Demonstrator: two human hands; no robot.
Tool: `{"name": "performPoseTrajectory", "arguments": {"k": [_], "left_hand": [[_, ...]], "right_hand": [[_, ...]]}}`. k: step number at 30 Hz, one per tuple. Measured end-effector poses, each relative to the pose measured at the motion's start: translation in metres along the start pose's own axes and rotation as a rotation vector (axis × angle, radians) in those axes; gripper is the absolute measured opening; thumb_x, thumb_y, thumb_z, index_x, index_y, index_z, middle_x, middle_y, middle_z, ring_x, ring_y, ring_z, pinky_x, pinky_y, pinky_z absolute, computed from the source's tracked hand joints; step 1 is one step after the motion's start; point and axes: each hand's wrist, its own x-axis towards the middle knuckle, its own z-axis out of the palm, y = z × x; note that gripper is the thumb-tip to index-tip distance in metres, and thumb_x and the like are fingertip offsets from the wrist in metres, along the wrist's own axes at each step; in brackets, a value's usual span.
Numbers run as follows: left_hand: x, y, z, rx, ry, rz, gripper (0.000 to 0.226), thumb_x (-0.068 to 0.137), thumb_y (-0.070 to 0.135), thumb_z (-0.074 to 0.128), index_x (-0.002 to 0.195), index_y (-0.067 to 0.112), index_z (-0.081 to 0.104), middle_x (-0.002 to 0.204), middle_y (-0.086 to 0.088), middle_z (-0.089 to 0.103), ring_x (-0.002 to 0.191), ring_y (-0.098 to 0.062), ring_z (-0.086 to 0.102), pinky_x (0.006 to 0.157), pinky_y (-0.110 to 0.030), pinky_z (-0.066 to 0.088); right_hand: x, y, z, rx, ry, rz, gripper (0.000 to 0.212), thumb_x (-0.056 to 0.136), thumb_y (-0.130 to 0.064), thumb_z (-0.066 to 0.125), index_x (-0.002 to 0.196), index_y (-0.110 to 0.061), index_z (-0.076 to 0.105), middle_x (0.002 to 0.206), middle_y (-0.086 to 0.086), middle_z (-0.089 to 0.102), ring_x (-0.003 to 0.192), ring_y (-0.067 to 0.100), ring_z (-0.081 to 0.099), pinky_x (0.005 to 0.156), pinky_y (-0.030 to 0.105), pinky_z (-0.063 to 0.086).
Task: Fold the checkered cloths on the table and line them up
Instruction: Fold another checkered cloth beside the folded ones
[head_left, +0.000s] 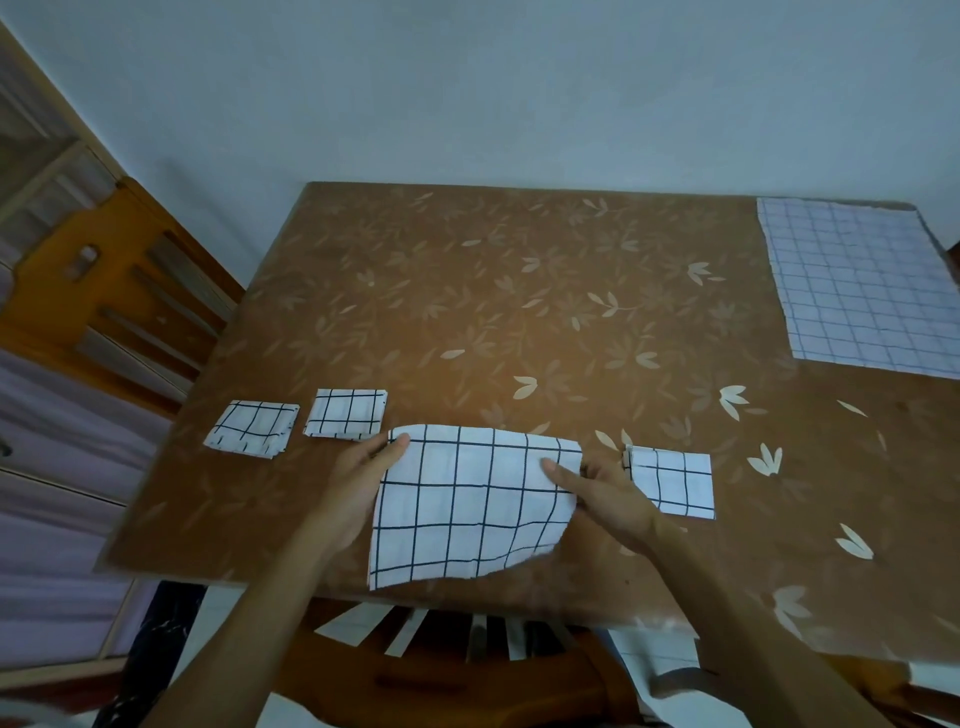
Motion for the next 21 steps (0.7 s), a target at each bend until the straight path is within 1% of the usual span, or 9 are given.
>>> {"name": "performPoseTrajectory", "arguments": {"k": [2,4,5,6,9,12,15,18,21], "left_hand": [[0.004,-0.006,-0.002,0.009,0.053,0.02,0.012,0.096,0.02,0.063,0.087,0.029,0.064,0.081,0.009,0.076,0.089,-0.014,0.071,0.071,-0.027,0.053],[0.005,-0.01,-0.003,0.028,0.083,0.017,0.007,0.095,0.02,0.065,0.092,0.025,0.068,0.094,0.002,0.075,0.096,-0.022,0.07,0.076,-0.033,0.055],[0.006,-0.012,-0.004,0.058,0.081,0.01,0.008,0.094,0.022,0.066,0.1,0.023,0.071,0.103,-0.002,0.074,0.102,-0.026,0.069,0.079,-0.037,0.058],[0.007,-0.016,-0.005,0.091,0.065,0.002,0.015,0.094,0.023,0.066,0.108,0.025,0.071,0.112,-0.004,0.072,0.106,-0.028,0.068,0.081,-0.041,0.059],[0.01,-0.02,-0.008,0.253,0.023,0.04,0.023,0.094,0.021,0.066,0.112,0.035,0.07,0.123,-0.001,0.067,0.106,-0.02,0.067,0.085,-0.046,0.06],[0.014,-0.019,-0.008,0.534,0.018,0.168,0.049,0.085,0.037,0.076,0.13,0.038,0.056,0.131,0.013,0.059,0.119,-0.007,0.056,0.104,-0.044,0.048],[0.011,-0.005,0.002,0.681,-0.177,0.203,0.072,0.075,0.05,0.082,0.137,0.044,0.048,0.14,0.021,0.049,0.126,-0.003,0.046,0.106,-0.038,0.042],[0.008,0.011,0.019,0.69,-0.459,0.133,0.05,0.077,0.04,0.084,0.123,0.03,0.066,0.122,0.014,0.069,0.112,-0.003,0.064,0.1,-0.037,0.052],[0.009,0.015,0.029,0.672,-0.489,0.134,0.029,0.083,0.027,0.081,0.11,0.018,0.075,0.103,0.005,0.077,0.095,-0.011,0.073,0.089,-0.036,0.058]], "right_hand": [[-0.002,-0.003,0.001,-0.069,0.045,-0.054,0.024,0.095,-0.035,0.063,0.079,-0.021,0.073,0.079,0.001,0.074,0.076,0.019,0.07,0.071,0.029,0.053],[0.0,-0.001,0.002,-0.164,0.133,-0.104,0.042,0.094,-0.04,0.062,0.057,-0.024,0.052,0.056,0.001,0.047,0.054,0.021,0.045,0.059,0.032,0.038],[0.001,0.0,0.002,-0.22,0.177,-0.125,0.045,0.094,-0.043,0.061,0.058,-0.021,0.046,0.057,0.005,0.038,0.055,0.023,0.037,0.059,0.033,0.034],[0.002,0.0,0.002,-0.264,0.204,-0.144,0.044,0.095,-0.044,0.06,0.063,-0.015,0.049,0.059,0.006,0.041,0.055,0.024,0.039,0.06,0.032,0.035],[0.003,-0.007,0.002,-0.336,0.243,-0.184,0.028,0.099,-0.033,0.057,0.08,-0.013,0.063,0.066,-0.011,0.065,0.062,0.005,0.062,0.062,0.019,0.046],[0.007,-0.017,0.002,-0.473,0.172,-0.275,0.023,0.099,-0.028,0.057,0.076,-0.023,0.061,0.064,-0.005,0.058,0.06,0.012,0.055,0.061,0.027,0.047],[0.012,-0.029,0.007,-0.625,0.096,-0.328,0.04,0.097,-0.032,0.061,0.061,-0.03,0.042,0.053,-0.01,0.035,0.05,0.007,0.034,0.052,0.021,0.031],[0.012,-0.046,0.015,-0.678,0.01,-0.353,0.037,0.097,-0.034,0.06,0.063,-0.024,0.048,0.047,-0.013,0.039,0.047,0.005,0.037,0.051,0.017,0.03],[0.014,-0.056,0.02,-0.591,0.007,-0.377,0.028,0.094,-0.043,0.063,0.075,-0.023,0.064,0.058,-0.008,0.056,0.052,0.004,0.049,0.054,0.019,0.039]]}}
